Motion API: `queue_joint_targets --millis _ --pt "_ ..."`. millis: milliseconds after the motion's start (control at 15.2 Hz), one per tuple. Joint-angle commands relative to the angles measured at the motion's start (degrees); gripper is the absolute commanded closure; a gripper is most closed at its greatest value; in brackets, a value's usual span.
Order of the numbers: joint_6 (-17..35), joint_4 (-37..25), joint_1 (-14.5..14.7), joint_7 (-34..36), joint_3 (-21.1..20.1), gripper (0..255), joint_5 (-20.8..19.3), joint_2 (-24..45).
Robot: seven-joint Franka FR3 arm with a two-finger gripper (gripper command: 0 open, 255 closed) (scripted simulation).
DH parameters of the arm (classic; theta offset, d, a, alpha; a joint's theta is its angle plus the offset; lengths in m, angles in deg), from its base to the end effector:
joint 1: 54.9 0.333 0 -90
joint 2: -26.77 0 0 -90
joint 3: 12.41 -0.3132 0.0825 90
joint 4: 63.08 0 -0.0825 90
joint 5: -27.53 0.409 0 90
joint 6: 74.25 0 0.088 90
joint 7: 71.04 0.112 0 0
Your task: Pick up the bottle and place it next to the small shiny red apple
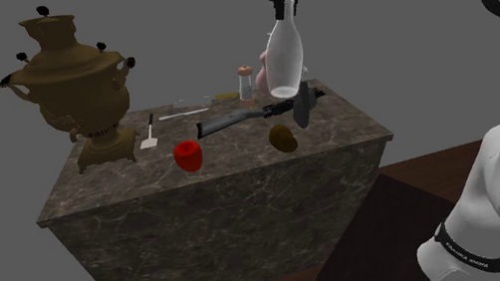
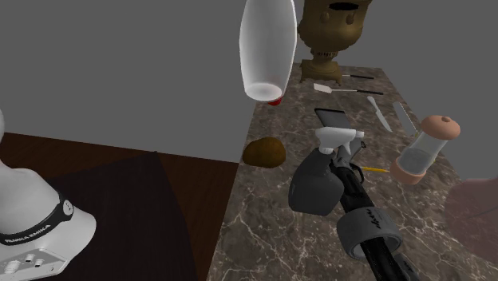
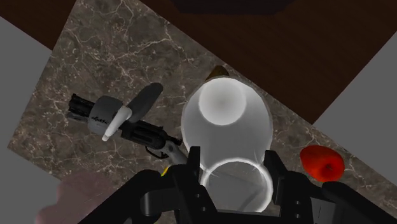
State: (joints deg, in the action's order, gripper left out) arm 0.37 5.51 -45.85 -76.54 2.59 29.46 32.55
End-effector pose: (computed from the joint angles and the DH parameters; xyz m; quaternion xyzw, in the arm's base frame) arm 0.5709 -0.0443 0.7161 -1.0000 -0.0013 -0.0041 0.0028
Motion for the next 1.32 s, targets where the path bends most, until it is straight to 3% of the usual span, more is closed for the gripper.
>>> queue_joint_targets --millis 0,594,1254 --pt "1.06 -0.12 1.22 2.32 -0.98 255 0.16 1.11" --pt "2.91 -8.93 5.63 10.66 -4.24 255 1.67 11.79" --pt "13.27 6.27 6.68 10.93 -4.39 255 0.66 6.88"
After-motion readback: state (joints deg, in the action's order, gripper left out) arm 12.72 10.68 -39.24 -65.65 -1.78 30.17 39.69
